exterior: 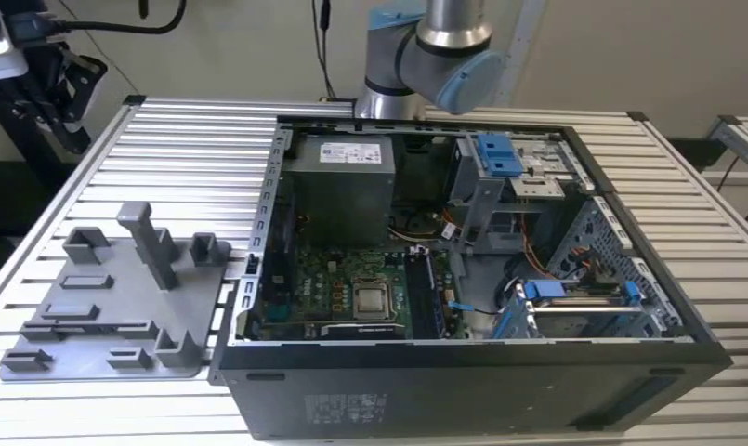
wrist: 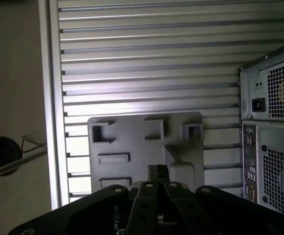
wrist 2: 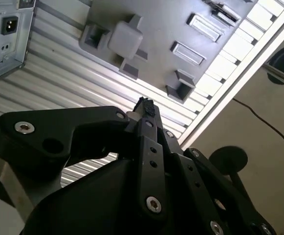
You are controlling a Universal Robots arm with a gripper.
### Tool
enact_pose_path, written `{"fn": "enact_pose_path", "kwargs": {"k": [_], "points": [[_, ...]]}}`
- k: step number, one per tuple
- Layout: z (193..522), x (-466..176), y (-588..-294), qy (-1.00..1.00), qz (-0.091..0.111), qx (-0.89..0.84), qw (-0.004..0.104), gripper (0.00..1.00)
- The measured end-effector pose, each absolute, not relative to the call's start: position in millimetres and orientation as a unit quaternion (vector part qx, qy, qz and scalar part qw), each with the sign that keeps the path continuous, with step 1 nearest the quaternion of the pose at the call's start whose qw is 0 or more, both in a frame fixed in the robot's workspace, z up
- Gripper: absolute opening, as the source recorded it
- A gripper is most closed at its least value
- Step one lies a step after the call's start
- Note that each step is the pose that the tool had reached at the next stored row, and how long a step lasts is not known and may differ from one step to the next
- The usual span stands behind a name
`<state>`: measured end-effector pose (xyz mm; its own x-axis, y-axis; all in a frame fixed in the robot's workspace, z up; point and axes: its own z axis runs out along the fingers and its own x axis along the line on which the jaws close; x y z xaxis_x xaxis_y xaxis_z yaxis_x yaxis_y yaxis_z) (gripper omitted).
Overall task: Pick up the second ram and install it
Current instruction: 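Reach for the second ram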
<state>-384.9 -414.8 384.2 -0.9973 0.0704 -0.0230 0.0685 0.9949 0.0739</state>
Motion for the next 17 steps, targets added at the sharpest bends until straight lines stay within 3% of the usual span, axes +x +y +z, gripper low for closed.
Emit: {"fn": "enact_pose_path", "kwargs": {"k": [17], "points": [[378.5, -405.2, -439.7, 0.999, 0.040, 0.020, 0.016, 0.11]]}}
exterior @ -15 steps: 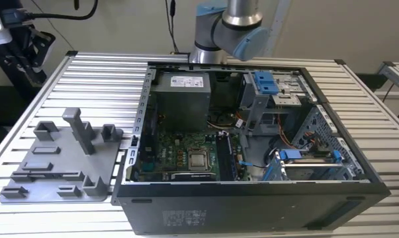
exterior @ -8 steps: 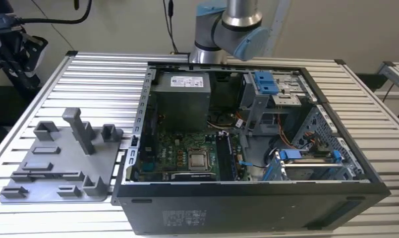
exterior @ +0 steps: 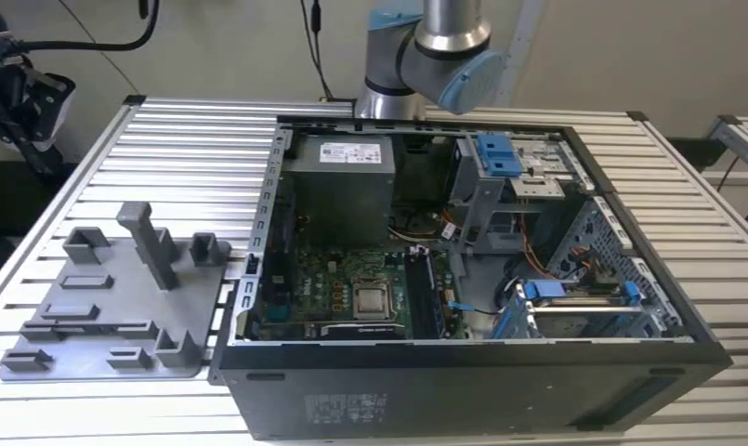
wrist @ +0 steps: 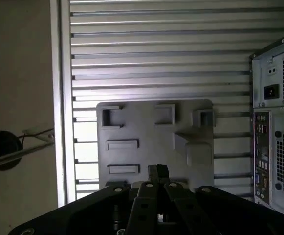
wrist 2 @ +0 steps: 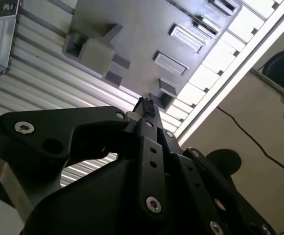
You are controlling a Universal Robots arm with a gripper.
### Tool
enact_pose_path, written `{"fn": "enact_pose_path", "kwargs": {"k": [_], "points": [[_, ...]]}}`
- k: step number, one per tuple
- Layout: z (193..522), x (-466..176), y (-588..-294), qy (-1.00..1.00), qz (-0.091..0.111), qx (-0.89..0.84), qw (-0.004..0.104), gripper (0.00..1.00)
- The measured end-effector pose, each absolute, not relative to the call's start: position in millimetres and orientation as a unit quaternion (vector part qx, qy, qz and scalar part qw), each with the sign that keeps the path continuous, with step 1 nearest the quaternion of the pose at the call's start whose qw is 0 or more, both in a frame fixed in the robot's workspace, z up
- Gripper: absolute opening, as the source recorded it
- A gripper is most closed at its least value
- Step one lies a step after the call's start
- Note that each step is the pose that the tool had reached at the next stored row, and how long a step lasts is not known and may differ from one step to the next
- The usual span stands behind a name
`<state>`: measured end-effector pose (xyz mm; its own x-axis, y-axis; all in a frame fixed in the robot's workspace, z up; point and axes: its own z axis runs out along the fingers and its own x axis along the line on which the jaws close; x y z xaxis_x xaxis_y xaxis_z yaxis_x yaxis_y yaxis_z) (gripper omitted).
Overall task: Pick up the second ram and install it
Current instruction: 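Reach for the second ram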
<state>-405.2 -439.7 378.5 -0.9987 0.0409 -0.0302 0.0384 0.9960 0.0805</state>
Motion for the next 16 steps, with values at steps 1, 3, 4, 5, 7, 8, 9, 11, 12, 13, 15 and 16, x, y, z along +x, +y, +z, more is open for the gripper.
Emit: {"fn": "enact_pose_path", "kwargs": {"k": [1, 3, 4, 5, 7, 8, 9, 11, 12, 13, 15, 16], "points": [[378.5, -405.4, -439.8, 0.999, 0.040, 0.017, 0.016, 0.11], [378.4, -405.8, -439.8, 0.999, 0.040, 0.012, 0.017, 0.11], [378.4, -406.1, -439.8, 0.999, 0.040, 0.010, 0.016, 0.11], [378.3, -406.2, -439.7, 0.999, 0.041, 0.010, 0.015, 0.11], [377.9, -406.3, -440.0, 0.999, 0.042, 0.010, 0.010, 0.11], [377.4, -406.3, -440.5, 0.999, 0.042, 0.010, 0.009, 0.11], [376.9, -406.3, -441.1, 0.999, 0.042, 0.010, 0.008, 0.11], [375.9, -406.2, -443.4, 0.999, 0.042, 0.010, 0.008, 0.11], [375.6, -406.2, -445.2, 0.999, 0.042, 0.010, 0.008, 0.11], [375.3, -406.2, -447.1, 0.999, 0.042, 0.010, 0.008, 0.11], [374.7, -406.2, -451.4, 0.999, 0.042, 0.010, 0.008, 0.11], [374.4, -406.2, -453.6, 0.999, 0.042, 0.010, 0.008, 0.11]]}}
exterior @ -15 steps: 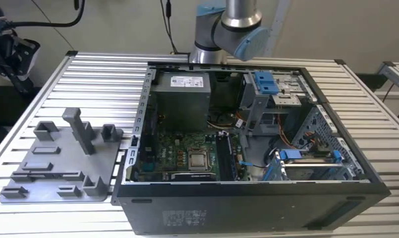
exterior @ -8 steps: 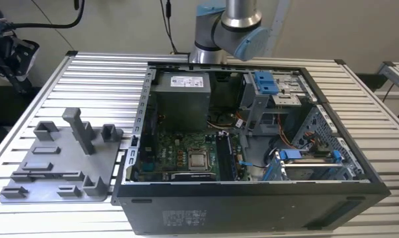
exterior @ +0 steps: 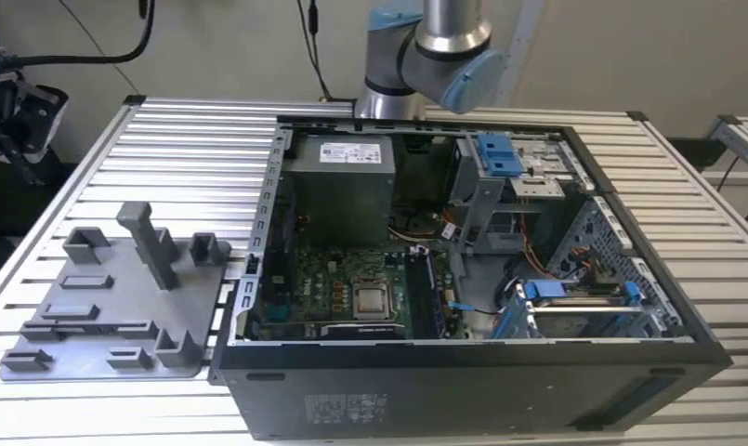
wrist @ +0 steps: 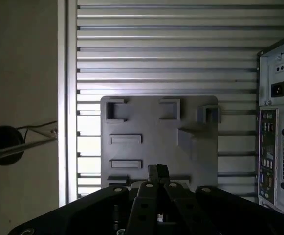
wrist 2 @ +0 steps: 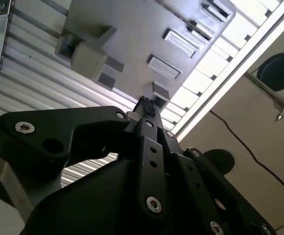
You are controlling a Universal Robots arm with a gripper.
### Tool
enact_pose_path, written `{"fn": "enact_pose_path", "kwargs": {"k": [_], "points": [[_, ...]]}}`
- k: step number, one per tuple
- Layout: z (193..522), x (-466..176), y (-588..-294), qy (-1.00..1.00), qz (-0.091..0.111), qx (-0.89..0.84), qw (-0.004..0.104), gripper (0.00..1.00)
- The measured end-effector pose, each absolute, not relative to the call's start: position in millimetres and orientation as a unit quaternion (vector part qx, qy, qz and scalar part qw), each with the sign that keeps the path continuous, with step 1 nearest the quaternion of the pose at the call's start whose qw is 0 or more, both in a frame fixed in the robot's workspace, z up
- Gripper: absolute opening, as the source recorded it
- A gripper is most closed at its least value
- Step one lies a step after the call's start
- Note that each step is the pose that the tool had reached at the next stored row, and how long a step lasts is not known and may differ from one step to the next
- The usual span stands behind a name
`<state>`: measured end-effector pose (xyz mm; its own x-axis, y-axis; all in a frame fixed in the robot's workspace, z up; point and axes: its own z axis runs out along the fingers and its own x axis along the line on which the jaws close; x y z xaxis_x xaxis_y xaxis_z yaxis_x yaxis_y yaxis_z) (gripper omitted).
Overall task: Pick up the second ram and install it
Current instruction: 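Reach for the second ram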
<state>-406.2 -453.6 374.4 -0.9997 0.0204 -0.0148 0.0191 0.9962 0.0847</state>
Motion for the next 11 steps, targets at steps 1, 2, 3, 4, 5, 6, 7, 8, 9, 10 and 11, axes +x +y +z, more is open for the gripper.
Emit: {"fn": "enact_pose_path", "kwargs": {"k": [1, 2, 3, 4, 5, 6, 7, 8, 9, 10, 11], "points": [[374.1, -406.2, -456.0, 0.999, 0.042, 0.010, 0.008, 0.11], [373.9, -406.2, -458.7, 0.999, 0.042, 0.010, 0.008, 0.11], [373.6, -406.2, -461.0, 0.999, 0.042, 0.010, 0.008, 0.11], [373.4, -406.2, -463.3, 0.999, 0.042, 0.010, 0.008, 0.11], [373.2, -406.2, -465.8, 0.999, 0.042, 0.010, 0.008, 0.11], [373.0, -406.2, -468.2, 0.999, 0.042, 0.010, 0.008, 0.11], [372.7, -406.3, -470.4, 0.999, 0.042, 0.010, 0.008, 0.11], [372.5, -406.3, -472.7, 0.999, 0.042, 0.010, 0.008, 0.11], [372.3, -406.3, -475.2, 0.999, 0.042, 0.010, 0.008, 0.11], [372.1, -406.3, -477.7, 0.999, 0.042, 0.010, 0.008, 0.11], [371.9, -406.3, -480.1, 0.999, 0.042, 0.010, 0.008, 0.11]]}}
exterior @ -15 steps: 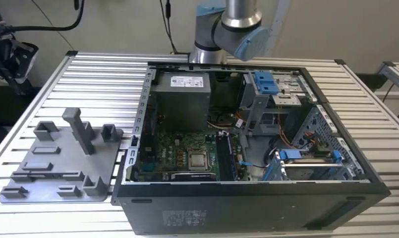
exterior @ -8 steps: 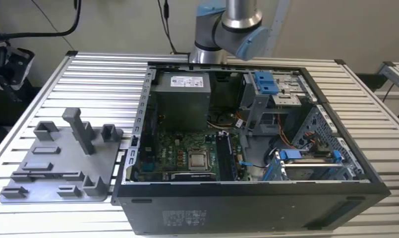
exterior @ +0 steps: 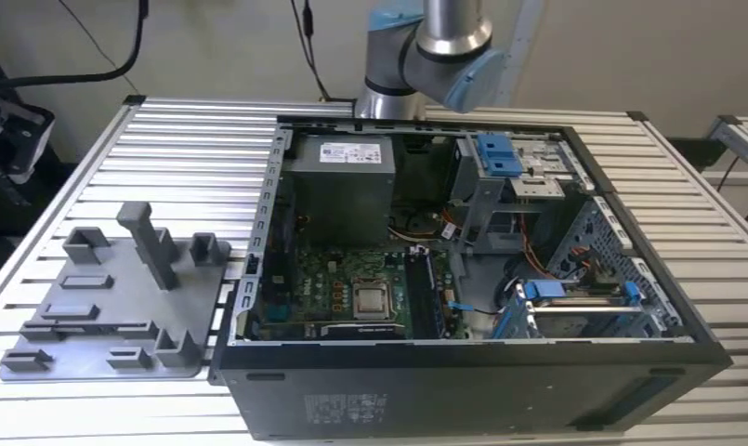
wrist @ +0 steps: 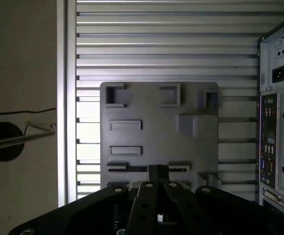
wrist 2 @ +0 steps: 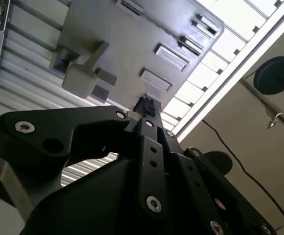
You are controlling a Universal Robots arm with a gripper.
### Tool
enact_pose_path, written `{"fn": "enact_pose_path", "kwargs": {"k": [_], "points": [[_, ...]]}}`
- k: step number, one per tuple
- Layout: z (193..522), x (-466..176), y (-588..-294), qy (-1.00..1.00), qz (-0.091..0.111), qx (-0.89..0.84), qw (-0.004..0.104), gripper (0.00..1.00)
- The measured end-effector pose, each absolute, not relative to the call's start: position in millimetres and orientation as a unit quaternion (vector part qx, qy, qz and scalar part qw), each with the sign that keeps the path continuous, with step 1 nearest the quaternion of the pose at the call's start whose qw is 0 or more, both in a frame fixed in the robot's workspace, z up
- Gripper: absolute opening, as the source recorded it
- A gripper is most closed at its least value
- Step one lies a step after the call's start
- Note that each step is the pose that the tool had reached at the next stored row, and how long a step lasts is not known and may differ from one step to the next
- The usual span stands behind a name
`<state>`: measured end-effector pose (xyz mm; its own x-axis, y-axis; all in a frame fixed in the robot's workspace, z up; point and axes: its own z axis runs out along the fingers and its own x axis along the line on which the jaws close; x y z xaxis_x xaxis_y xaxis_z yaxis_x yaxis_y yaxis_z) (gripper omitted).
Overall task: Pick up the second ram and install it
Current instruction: 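Reach for the second ram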
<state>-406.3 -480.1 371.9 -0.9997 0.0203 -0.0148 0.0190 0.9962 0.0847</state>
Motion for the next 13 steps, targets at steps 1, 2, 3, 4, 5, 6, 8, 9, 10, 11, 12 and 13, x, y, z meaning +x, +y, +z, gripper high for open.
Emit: {"fn": "enact_pose_path", "kwargs": {"k": [1, 2, 3, 4, 5, 6, 8, 9, 10, 11, 12, 13], "points": [[371.8, -406.5, -482.7, 0.999, 0.042, 0.010, 0.008, 0.11], [371.5, -406.6, -485.0, 0.999, 0.042, 0.010, 0.008, 0.11], [371.4, -406.9, -487.2, 0.999, 0.042, 0.010, 0.008, 0.11], [371.2, -407.3, -489.5, 0.999, 0.042, 0.010, 0.008, 0.11], [371.1, -407.8, -491.7, 0.999, 0.042, 0.010, 0.008, 0.11], [371.0, -408.3, -493.9, 0.999, 0.042, 0.010, 0.008, 0.11], [370.9, -409.2, -497.9, 0.999, 0.042, 0.010, 0.008, 0.11], [370.8, -409.4, -499.3, 0.999, 0.042, 0.010, 0.008, 0.11], [370.7, -409.6, -500.4, 0.999, 0.042, 0.010, 0.008, 0.11], [370.6, -409.8, -500.8, 0.999, 0.042, 0.010, 0.008, 0.11], [370.5, -409.8, -500.8, 0.999, 0.042, 0.010, 0.008, 0.11], [370.6, -409.8, -500.8, 0.999, 0.042, 0.010, 0.008, 0.11]]}}
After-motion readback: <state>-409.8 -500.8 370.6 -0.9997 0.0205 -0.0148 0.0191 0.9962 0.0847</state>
